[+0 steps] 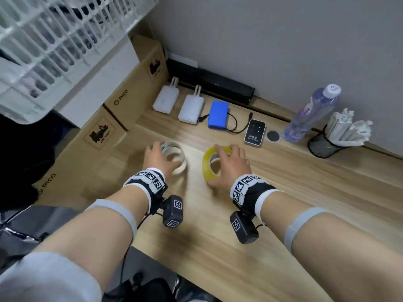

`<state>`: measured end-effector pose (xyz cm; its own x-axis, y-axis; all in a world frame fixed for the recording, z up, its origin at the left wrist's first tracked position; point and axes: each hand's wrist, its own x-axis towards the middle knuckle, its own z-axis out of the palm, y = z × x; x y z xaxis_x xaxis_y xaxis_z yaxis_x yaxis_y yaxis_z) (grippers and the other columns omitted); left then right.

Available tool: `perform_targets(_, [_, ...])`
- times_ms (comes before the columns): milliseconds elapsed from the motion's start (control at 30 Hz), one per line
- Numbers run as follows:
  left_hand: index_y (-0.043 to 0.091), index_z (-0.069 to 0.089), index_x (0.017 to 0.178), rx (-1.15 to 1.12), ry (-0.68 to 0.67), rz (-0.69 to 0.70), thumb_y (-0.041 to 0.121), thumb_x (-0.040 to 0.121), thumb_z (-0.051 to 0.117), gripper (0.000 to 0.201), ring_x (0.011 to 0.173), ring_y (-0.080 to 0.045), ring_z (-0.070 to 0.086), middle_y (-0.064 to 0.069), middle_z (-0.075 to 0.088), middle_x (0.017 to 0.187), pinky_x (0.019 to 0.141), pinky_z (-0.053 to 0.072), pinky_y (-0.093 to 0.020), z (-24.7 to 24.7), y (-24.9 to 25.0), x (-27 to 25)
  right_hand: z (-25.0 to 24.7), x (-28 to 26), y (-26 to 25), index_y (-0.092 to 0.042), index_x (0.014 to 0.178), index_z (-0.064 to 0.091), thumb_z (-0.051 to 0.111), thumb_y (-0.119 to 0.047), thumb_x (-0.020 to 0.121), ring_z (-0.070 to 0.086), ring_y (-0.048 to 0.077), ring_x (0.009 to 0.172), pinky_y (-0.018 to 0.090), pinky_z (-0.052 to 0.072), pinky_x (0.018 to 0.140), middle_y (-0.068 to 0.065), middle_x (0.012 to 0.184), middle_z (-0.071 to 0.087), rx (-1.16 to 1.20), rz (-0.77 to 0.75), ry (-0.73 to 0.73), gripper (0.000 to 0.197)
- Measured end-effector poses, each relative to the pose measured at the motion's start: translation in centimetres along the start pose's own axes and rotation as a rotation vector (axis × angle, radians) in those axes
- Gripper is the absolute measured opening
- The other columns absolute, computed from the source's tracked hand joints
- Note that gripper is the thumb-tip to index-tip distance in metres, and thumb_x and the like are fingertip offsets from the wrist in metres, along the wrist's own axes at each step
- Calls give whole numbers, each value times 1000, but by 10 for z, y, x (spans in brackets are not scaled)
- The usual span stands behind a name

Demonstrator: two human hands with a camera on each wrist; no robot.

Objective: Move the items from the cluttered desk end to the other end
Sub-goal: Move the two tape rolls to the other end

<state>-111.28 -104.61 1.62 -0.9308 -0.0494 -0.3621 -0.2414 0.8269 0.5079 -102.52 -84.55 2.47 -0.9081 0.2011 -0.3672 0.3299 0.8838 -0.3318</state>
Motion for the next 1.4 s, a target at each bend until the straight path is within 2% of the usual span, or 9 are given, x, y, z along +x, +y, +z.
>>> perform_targets(100, [21, 42, 140, -45, 21, -21, 29, 68, 83, 83, 117, -32, 54, -14, 47, 133, 95, 44, -31, -10, -3, 43, 5, 36, -32, -33, 151, 19, 78, -54, 57, 22, 33, 139, 50, 38, 104, 12, 148, 25, -13, -5, -13, 113])
perform_targets(267, [29, 49, 134, -75, 31, 0, 57, 44, 71, 97, 116, -30, 57, -8, 56, 126, 100, 50, -43, -7, -16, 102, 15, 86, -66, -33, 152, 17, 78, -55, 60, 20, 33, 141, 50, 37, 104, 11, 154, 21, -33, -20, -20, 113])
perform_targets(400, [22, 49, 140, -38, 56, 4, 40, 62, 84, 87, 125, -32, 51, -13, 51, 134, 105, 44, -40, -16, -13, 117, 22, 108, -80, -34, 152, 18, 80, -52, 60, 20, 34, 142, 48, 35, 107, 10, 156, 20, -34, -39, -8, 112])
perform_targets(567, [24, 40, 149, -49, 76, 31, 24, 76, 78, 82, 146, -28, 28, -11, 37, 153, 116, 30, -36, -17, -20, 124, 31, 119, -83, -35, 153, 16, 81, -56, 62, 10, 33, 150, 49, 29, 114, 10, 163, 11, -36, -61, -7, 113])
perform_targets(700, [32, 24, 155, -4, 75, 27, 26, 81, 72, 88, 151, -24, 14, -7, 19, 162, 118, 22, -33, -14, -11, 105, 24, 108, -75, -34, 155, 11, 77, -58, 69, 1, 31, 154, 48, 21, 119, 7, 167, 3, 10, -53, 8, 111])
perform_targets(833, [24, 33, 152, -41, 122, 112, 22, 78, 67, 82, 147, -30, 25, -9, 23, 160, 118, 31, -39, -6, 21, 69, 7, 77, -50, -33, 156, 14, 71, -55, 76, 4, 27, 154, 47, 23, 120, 7, 166, 8, 134, -10, 87, 100])
perform_targets(1067, [22, 48, 143, -19, -73, 324, 22, 84, 62, 60, 127, -33, 50, -9, 38, 149, 106, 43, -42, 44, 114, -32, -37, -22, 54, -29, 153, 24, 63, -50, 80, 22, 28, 147, 47, 31, 117, 9, 158, 27, 282, 201, 203, 85])
perform_targets(1267, [23, 63, 126, -24, -271, 552, 15, 88, 58, 39, 121, -27, 55, -10, 47, 138, 104, 40, -28, 132, 190, -178, -58, -176, 192, -26, 154, 27, 65, -38, 84, 25, 30, 145, 39, 27, 117, 12, 153, 31, 441, 425, 317, 80])
perform_targets(1400, [22, 65, 122, -37, -372, 658, 15, 88, 59, 35, 95, -19, 59, -9, 53, 131, 83, 42, -23, 205, 234, -302, -61, -295, 287, -23, 150, 32, 66, -37, 86, 26, 27, 145, 37, 31, 114, 9, 153, 30, 499, 547, 433, 74])
